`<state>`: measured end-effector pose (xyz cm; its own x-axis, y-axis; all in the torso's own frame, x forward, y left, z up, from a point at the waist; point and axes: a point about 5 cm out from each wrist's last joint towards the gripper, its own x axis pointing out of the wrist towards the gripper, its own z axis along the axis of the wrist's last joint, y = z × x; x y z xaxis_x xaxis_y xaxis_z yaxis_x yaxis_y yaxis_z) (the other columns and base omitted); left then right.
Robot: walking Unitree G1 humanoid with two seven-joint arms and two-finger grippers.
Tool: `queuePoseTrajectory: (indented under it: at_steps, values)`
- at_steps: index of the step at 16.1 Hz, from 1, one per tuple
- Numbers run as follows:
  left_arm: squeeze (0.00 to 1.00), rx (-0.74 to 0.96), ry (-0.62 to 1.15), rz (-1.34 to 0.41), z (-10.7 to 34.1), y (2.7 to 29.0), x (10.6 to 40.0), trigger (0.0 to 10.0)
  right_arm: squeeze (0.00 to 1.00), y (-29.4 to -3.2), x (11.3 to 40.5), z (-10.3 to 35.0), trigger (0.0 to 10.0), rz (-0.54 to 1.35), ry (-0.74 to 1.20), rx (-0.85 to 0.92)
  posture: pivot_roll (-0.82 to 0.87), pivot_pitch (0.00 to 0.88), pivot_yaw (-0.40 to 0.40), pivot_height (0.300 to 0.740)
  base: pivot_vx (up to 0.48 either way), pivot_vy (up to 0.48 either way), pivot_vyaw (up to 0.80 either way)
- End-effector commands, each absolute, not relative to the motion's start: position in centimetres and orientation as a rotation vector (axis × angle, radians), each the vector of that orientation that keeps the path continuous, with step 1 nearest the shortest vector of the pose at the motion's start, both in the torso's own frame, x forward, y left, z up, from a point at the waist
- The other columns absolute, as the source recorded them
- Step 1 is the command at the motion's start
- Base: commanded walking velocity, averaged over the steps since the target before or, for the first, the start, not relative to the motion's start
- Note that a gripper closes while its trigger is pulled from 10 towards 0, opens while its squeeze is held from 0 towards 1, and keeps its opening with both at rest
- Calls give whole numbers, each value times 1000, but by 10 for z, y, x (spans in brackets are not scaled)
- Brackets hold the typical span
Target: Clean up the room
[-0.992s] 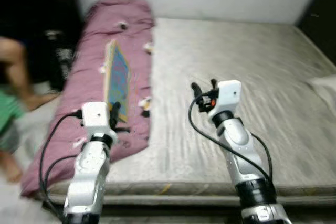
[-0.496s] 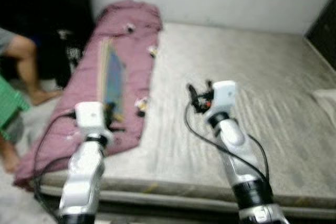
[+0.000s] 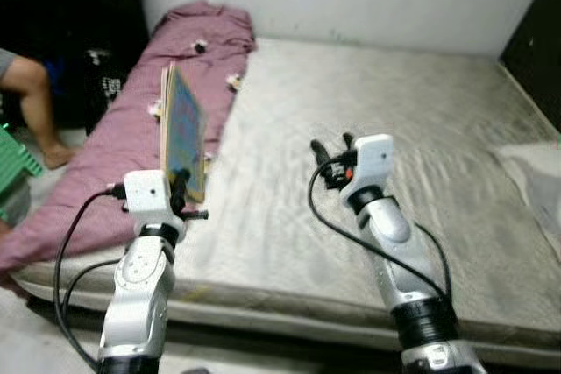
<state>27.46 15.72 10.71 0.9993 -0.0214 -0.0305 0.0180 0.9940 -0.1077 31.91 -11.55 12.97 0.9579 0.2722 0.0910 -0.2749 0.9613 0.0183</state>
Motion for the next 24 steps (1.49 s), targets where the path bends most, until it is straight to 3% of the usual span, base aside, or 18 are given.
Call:
queuePoseTrajectory:
  at_steps: [1,9,14,17,24]
  values:
    - [0,-106,-15,-58,117,147,278,10000,0,-120,321,133,10000,258,-95,28,-44,0,-28,740,0,-319,0]
    - [0,-108,-14,-60,117,147,277,10000,0,-120,321,132,10000,258,-92,23,-44,0,-28,740,0,-304,0]
    - [0,-139,-36,-72,118,147,277,10000,0,-122,322,131,10000,248,-83,31,-42,0,-31,740,0,0,0]
    - [0,-155,-51,-98,120,145,276,10000,0,-122,323,131,10000,245,-84,38,-44,0,-31,740,0,0,-731]
    - [0,-164,-60,-114,121,144,276,10000,0,-123,323,131,10000,237,-85,37,-45,0,-31,740,314,0,-66]
